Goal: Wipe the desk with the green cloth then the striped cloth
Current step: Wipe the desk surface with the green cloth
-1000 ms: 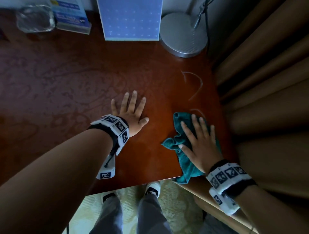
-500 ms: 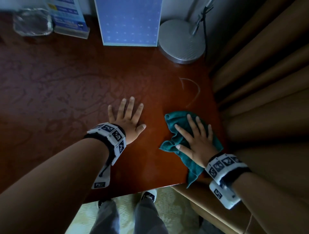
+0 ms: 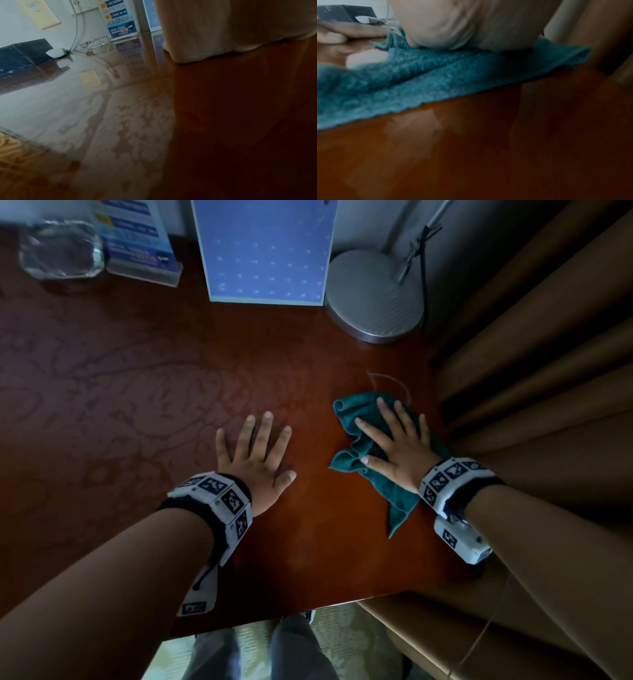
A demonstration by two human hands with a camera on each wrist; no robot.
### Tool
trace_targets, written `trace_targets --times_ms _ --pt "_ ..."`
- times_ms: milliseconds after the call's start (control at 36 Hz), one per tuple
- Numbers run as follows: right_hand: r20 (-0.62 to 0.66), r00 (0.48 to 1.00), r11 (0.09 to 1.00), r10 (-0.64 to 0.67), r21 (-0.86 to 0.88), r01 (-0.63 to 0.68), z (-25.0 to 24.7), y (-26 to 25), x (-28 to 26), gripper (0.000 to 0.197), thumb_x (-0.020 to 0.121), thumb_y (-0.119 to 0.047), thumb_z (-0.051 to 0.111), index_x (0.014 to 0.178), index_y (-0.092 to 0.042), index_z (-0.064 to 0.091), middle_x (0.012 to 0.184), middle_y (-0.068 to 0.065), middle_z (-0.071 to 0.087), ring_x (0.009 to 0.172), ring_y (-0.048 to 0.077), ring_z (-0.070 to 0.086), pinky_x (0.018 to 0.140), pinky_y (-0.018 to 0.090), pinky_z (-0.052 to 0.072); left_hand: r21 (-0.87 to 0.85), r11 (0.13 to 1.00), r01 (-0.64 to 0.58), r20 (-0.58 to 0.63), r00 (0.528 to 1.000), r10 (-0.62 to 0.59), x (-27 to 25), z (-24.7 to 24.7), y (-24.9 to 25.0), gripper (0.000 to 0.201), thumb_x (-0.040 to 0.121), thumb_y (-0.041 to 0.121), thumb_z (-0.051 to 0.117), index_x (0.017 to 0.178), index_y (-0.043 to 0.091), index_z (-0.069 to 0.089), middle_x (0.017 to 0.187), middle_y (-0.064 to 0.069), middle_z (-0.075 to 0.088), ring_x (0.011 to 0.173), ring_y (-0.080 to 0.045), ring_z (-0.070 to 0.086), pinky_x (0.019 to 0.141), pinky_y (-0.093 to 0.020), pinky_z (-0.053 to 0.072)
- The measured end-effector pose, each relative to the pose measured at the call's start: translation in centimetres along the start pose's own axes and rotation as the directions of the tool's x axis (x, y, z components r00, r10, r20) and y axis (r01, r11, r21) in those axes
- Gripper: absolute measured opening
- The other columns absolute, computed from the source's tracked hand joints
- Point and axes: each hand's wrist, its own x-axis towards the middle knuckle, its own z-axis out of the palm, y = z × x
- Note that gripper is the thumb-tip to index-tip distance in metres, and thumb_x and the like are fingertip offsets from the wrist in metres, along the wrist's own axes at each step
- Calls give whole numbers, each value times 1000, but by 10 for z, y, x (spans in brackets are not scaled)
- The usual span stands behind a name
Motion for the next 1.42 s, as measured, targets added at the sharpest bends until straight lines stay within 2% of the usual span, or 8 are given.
trace_targets --times_ms 222,583,722,861,944,1222,1278,1417 --pt "-28 997 997 75 0 -75 -18 -3 28 64 92 -66 28 140 -57 -12 155 -7 -30 142 22 -27 111 58 -13 -3 1000 -7 -15 1000 7 1 1 -1 68 94 59 10 136 32 -35 147 0 -41 139 -24 -30 109 -60 -12" --pt "-80 986 989 147 15 -146 -39 2 65 62 93 -62 28 142 -56 -9 156 -8 -25 144 21 -21 114 57 -9 -11 1000 -6 -12 1000 6 1 1 -1 69 93 60 11 141 34 -30 148 1 -40 139 -23 -31 108 -60 -14" --pt "-85 967 970 239 56 -235 -44 -1 76 61 94 -62 26 144 -53 -7 157 -8 -24 144 20 -21 114 56 -8 -16 1000 -6 -14 1000 6 0 0 0 67 93 60 10 134 34 -36 148 1 -40 139 -23 -31 108 -59 -14" --pt "-93 940 943 327 100 -318 -45 -1 79 63 92 -66 23 146 -50 -7 158 -7 -21 145 20 -18 114 55 -6 -34 999 -15 -33 999 14 0 1 -2 72 64 65 -20 126 35 -40 147 2 -41 139 -23 -29 108 -60 -14" --pt "-95 913 914 396 133 -383 -46 0 80 65 92 -67 20 147 -47 -8 158 -7 -20 145 20 -17 115 55 -5 -39 999 -14 -27 1000 13 0 2 -2 75 58 64 -23 126 36 -40 146 3 -42 140 -23 -29 108 -60 -14" --pt "-119 826 817 551 275 -506 -51 22 91 74 92 -66 26 152 -32 -2 160 -2 -14 146 24 -12 115 52 1 -14 1000 -15 -43 999 15 0 4 -3 70 84 67 -1 137 36 -33 146 4 -41 140 -22 -28 108 -59 -15" --pt "-130 804 790 581 326 -518 -52 26 94 76 91 -66 29 152 -31 0 160 -1 -12 146 26 -7 116 50 3 -14 1000 -10 -38 999 10 0 3 -2 69 92 62 11 142 36 -28 149 3 -38 140 -22 -28 108 -59 -16" --pt "-122 799 783 588 334 -525 -52 32 93 77 91 -69 27 152 -33 -1 160 3 -13 144 34 9 117 49 8 -15 1000 -9 -16 1000 9 -1 0 -2 68 93 61 12 142 35 -29 148 3 -40 139 -22 -31 107 -58 -18"
